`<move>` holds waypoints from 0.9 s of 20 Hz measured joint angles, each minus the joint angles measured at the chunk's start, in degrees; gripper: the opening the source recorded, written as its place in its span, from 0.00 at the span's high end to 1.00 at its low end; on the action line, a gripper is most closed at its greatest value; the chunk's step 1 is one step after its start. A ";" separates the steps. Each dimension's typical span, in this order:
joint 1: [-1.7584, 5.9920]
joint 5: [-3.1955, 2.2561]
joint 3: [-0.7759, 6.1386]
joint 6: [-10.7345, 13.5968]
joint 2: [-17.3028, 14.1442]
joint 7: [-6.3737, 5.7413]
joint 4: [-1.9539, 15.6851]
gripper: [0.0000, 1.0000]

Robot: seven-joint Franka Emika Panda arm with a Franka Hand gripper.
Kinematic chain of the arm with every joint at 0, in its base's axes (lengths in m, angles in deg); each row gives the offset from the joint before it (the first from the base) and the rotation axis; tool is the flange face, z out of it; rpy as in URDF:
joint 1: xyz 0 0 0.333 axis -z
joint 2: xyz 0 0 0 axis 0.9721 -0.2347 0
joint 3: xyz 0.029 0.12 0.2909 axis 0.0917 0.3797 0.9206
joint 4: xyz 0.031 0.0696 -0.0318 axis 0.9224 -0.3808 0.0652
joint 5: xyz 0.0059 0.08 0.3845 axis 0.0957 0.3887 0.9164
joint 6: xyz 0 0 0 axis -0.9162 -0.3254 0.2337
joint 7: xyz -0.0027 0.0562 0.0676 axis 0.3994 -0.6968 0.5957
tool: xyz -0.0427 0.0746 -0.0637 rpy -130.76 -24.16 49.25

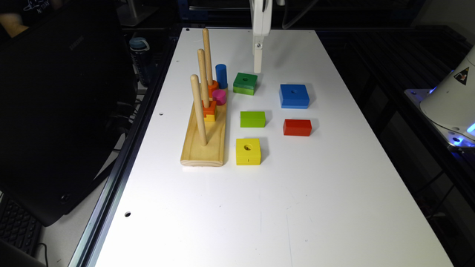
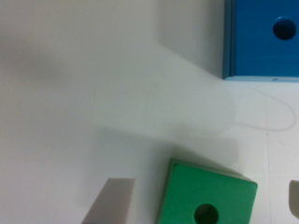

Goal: Pick up green block.

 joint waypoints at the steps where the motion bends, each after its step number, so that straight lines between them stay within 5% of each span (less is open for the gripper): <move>1: 0.00 -0.02 -0.02 -0.14 -0.12 0.00 0.00 0.00; 18: -0.08 -0.02 0.38 -0.26 -0.16 -0.20 0.75 0.00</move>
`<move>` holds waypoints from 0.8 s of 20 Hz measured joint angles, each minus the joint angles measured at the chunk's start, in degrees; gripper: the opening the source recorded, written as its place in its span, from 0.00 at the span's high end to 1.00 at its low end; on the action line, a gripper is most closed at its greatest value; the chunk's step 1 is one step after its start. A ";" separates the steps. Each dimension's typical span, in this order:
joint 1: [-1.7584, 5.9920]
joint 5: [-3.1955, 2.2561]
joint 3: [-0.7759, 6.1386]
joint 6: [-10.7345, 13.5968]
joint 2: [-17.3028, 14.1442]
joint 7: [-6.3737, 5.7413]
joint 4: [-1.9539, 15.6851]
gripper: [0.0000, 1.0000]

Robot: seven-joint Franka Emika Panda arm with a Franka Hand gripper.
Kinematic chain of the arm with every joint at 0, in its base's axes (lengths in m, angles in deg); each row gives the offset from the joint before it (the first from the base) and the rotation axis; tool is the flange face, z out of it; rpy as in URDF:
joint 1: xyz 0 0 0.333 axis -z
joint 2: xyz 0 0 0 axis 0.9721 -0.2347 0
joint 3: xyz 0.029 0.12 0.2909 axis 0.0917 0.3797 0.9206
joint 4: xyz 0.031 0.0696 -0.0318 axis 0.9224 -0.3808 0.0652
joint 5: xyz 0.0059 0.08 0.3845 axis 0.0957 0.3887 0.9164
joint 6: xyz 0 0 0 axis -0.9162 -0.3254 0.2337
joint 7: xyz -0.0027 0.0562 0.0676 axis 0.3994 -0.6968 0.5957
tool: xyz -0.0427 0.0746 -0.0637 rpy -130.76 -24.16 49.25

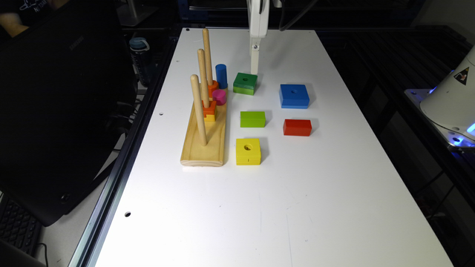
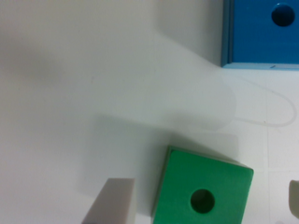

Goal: Pick up green block.

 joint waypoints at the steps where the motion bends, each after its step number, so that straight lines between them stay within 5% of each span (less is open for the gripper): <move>1: 0.00 0.00 0.00 0.00 -0.01 0.00 0.01 0.00; 9: 0.00 0.00 0.01 -0.05 -0.25 0.00 0.07 0.00; 16: 0.02 -0.28 -0.14 -3.53 -3.76 -0.04 0.38 0.00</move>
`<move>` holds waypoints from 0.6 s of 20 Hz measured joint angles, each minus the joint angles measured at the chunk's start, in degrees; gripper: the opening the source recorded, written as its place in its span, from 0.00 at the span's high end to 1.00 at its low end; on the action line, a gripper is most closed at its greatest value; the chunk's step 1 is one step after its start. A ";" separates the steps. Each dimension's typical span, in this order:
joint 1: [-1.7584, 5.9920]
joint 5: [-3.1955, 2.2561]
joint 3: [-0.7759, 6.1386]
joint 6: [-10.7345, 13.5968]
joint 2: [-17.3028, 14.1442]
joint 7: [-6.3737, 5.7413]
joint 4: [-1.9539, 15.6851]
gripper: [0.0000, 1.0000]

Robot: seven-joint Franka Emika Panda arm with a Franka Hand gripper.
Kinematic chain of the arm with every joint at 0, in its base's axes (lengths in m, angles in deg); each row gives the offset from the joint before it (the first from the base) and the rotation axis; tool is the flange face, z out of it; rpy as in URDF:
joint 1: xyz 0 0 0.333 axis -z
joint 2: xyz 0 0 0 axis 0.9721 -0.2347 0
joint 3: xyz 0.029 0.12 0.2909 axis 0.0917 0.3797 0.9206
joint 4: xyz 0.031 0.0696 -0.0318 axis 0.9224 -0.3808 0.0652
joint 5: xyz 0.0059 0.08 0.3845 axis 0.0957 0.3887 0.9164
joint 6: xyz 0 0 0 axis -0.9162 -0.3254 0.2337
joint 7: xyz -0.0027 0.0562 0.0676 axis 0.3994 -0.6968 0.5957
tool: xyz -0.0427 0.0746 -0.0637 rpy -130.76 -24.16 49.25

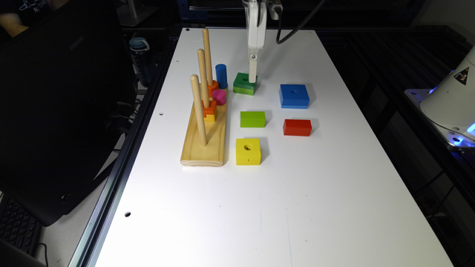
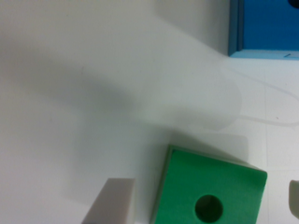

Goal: Pick up green block.

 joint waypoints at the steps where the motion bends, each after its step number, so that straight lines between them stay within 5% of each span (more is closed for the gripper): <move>1: 0.00 0.00 0.00 0.00 0.01 0.00 0.03 0.00; 12: 0.00 -0.03 -0.03 -0.48 -0.87 0.00 0.04 0.00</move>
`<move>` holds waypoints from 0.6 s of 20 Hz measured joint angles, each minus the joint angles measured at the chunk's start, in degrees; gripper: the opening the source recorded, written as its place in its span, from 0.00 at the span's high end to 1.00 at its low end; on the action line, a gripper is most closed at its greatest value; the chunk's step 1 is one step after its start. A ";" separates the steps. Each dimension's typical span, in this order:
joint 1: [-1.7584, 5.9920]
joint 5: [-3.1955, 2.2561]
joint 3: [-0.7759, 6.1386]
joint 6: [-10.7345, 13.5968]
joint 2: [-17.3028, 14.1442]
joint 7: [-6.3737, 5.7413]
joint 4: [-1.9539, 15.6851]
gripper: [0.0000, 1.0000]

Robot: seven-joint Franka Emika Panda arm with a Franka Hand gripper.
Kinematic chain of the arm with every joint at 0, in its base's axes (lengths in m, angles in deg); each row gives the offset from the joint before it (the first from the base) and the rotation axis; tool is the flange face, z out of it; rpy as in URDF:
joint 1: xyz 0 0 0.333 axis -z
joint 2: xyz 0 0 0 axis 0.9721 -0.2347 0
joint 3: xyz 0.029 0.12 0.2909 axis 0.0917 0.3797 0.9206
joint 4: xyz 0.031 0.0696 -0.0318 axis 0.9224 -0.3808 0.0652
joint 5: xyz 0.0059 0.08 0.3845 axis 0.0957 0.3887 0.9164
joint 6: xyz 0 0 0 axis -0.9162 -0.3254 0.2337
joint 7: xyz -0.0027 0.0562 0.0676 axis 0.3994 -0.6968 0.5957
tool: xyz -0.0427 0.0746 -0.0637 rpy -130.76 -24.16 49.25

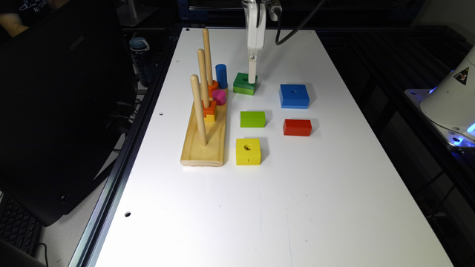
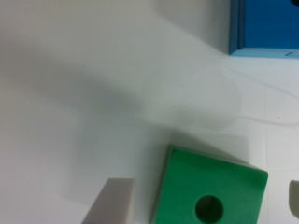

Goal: Pick up green block.

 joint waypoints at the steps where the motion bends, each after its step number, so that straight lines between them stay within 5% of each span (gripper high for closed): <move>1: 0.00 -0.04 -0.04 -0.49 -0.46 0.00 0.00 0.00; 12: -0.10 -0.29 -0.13 -1.60 -1.40 -0.06 0.48 0.00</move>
